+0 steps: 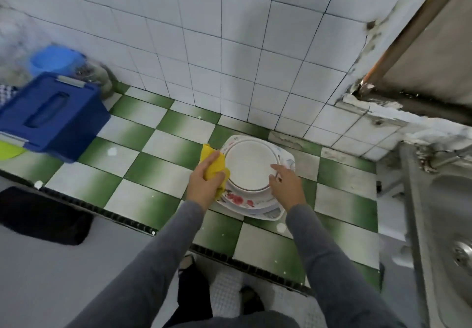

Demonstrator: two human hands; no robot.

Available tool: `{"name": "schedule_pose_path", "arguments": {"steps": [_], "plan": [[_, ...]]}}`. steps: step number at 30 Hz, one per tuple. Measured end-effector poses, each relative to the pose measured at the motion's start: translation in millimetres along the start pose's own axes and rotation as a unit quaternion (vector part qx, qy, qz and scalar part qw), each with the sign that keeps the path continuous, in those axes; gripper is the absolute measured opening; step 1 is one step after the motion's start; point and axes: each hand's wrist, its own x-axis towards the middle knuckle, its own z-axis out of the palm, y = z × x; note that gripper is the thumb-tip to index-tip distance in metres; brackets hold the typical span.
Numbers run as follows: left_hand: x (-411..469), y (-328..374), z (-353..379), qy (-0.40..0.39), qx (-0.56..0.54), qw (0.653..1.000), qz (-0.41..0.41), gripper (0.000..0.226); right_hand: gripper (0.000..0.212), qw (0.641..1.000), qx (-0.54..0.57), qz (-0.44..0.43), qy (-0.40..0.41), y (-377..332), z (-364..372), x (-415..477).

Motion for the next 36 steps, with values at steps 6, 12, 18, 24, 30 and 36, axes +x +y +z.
{"name": "schedule_pose_path", "arguments": {"steps": [6, 12, 18, 24, 30, 36], "plan": [[25.3, 11.2, -19.0, -0.076, 0.009, 0.997, -0.012, 0.052, 0.045, 0.998, -0.001, 0.052, 0.045, -12.5, 15.7, 4.9], [40.7, 20.5, -27.4, -0.123, 0.021, 0.992, -0.021, 0.051, 0.047, 0.994, -0.011, 0.072, 0.083, -15.0, 24.7, 8.8], [44.2, 25.2, -26.9, -0.136, 0.028, 0.990, -0.028, 0.051, 0.048, 0.992, 0.017, 0.085, 0.094, -15.7, 23.1, 13.6], [41.4, 26.5, -23.1, -0.118, 0.011, 0.993, -0.029, 0.050, 0.046, 0.994, 0.005, 0.067, 0.086, -12.3, 19.7, 17.8], [38.5, 25.5, -19.6, -0.092, -0.014, 0.995, -0.024, 0.052, 0.051, 0.997, -0.004, 0.047, 0.065, -12.0, 15.0, 20.3], [35.6, 22.8, -17.5, -0.075, -0.040, 0.996, -0.017, 0.053, 0.054, 0.997, -0.069, 0.028, 0.011, -14.9, 7.6, 17.8]]}}
